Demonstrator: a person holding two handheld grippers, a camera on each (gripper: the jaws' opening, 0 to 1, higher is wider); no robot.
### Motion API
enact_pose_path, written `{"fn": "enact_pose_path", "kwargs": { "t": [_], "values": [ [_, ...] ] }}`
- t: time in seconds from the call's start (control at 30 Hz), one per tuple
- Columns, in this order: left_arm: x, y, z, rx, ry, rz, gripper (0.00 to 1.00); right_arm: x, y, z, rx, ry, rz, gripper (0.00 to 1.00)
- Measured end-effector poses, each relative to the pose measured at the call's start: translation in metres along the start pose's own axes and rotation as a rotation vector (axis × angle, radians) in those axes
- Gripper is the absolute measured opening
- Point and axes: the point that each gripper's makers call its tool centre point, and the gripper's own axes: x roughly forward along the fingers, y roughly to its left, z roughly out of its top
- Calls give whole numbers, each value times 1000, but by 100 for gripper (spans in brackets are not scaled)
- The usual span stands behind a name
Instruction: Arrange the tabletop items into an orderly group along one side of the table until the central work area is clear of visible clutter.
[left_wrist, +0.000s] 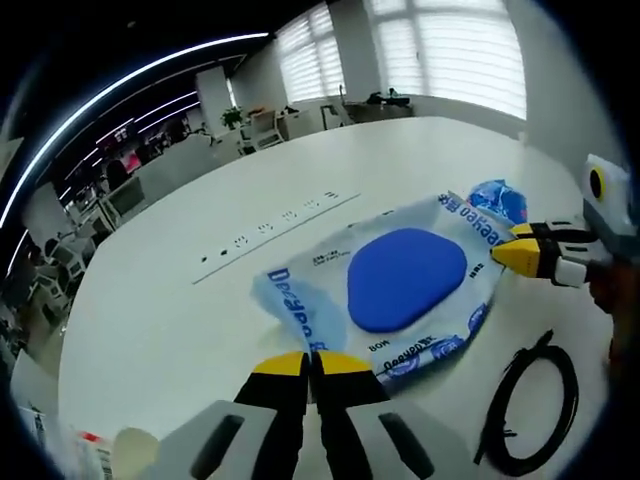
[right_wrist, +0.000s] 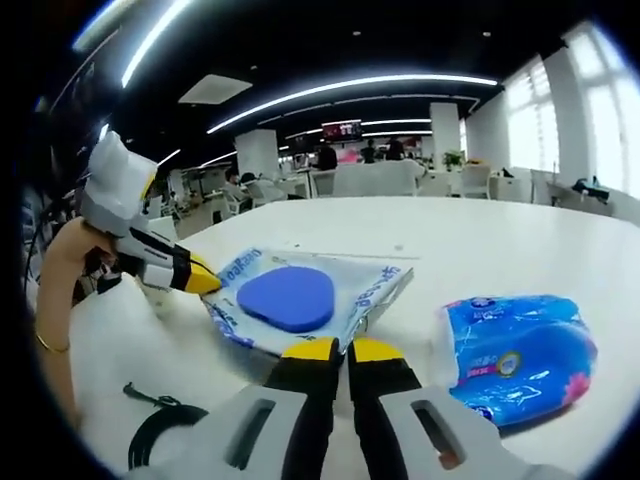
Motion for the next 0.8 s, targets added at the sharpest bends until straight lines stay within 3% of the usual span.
{"fn": "enact_pose_path", "kwargs": {
  "t": [0.2, 0.37, 0.8],
  "values": [
    [-24, -9, -8, 0, 21, -18, 1, -7, 1, 10, -4, -15, 35, 1],
    [-36, -10, -12, 1, 25, -8, 1, -9, 7, 8, -13, -9, 59, 1],
    [-41, -14, -38, -16, 91, 1, 1, -7, 20, -6, -34, 48, 101, 1]
  ]
}}
